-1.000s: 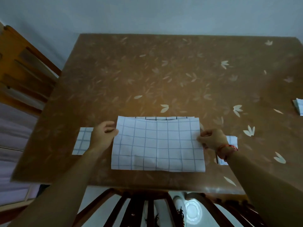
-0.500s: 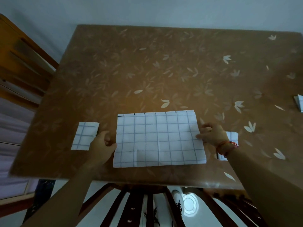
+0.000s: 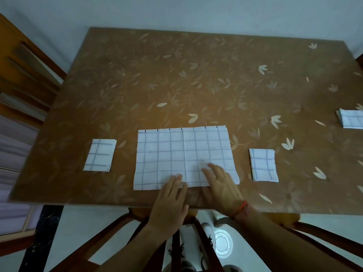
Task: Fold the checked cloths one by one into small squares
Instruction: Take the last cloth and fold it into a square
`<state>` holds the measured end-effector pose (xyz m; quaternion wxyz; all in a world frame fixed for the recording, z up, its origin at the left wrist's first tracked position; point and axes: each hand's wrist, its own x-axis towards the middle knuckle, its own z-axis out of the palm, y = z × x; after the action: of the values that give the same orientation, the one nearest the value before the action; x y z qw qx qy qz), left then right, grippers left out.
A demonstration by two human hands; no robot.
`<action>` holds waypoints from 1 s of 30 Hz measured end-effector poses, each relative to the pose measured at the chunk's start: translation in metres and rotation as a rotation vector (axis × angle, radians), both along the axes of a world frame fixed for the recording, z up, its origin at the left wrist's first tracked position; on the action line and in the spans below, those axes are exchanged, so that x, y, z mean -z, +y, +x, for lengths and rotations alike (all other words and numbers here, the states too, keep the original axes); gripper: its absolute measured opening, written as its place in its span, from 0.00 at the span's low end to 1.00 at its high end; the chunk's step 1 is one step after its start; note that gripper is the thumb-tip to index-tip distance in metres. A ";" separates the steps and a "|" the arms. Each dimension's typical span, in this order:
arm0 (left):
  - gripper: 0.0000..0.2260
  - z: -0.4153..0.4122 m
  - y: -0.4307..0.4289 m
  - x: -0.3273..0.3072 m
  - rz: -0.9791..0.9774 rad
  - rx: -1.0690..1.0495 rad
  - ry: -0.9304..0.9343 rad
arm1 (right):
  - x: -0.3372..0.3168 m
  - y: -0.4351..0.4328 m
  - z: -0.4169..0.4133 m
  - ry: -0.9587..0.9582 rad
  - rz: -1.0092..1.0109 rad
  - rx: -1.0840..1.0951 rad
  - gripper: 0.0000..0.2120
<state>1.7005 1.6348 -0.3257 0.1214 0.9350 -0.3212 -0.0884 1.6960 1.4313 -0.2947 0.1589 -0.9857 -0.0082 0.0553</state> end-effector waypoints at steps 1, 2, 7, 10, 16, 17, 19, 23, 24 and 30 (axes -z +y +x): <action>0.28 -0.002 -0.001 0.000 0.022 -0.008 -0.002 | 0.001 0.010 -0.010 0.002 -0.025 -0.046 0.25; 0.28 -0.003 -0.001 0.001 0.042 -0.015 0.001 | 0.004 0.018 -0.019 0.008 -0.052 -0.093 0.27; 0.30 -0.003 0.001 0.010 0.109 -0.048 0.044 | 0.025 0.033 -0.045 0.122 -0.157 -0.230 0.39; 0.30 -0.004 0.002 0.014 0.147 -0.053 0.056 | 0.032 0.030 -0.040 0.175 -0.166 -0.213 0.41; 0.32 -0.007 0.005 0.019 0.210 -0.080 0.070 | 0.033 0.024 -0.030 0.156 -0.162 -0.231 0.38; 0.32 -0.007 0.005 0.018 0.217 -0.084 0.073 | 0.034 0.024 -0.030 0.159 -0.161 -0.233 0.38; 0.32 -0.007 0.005 0.017 0.220 -0.089 0.078 | 0.035 0.023 -0.030 0.159 -0.165 -0.237 0.38; 0.33 -0.005 0.000 0.014 0.155 -0.041 0.069 | 0.036 0.030 -0.029 0.130 -0.146 -0.264 0.34; 0.34 -0.006 -0.002 0.015 0.139 -0.029 0.070 | 0.037 0.034 -0.028 0.119 -0.136 -0.279 0.34; 0.30 -0.010 0.000 0.017 0.168 -0.046 0.107 | 0.040 0.049 -0.028 0.135 -0.137 -0.308 0.33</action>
<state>1.6908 1.6348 -0.3425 0.0617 0.9429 -0.2842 -0.1621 1.6684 1.4804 -0.3343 0.0812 -0.9754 -0.1446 0.1455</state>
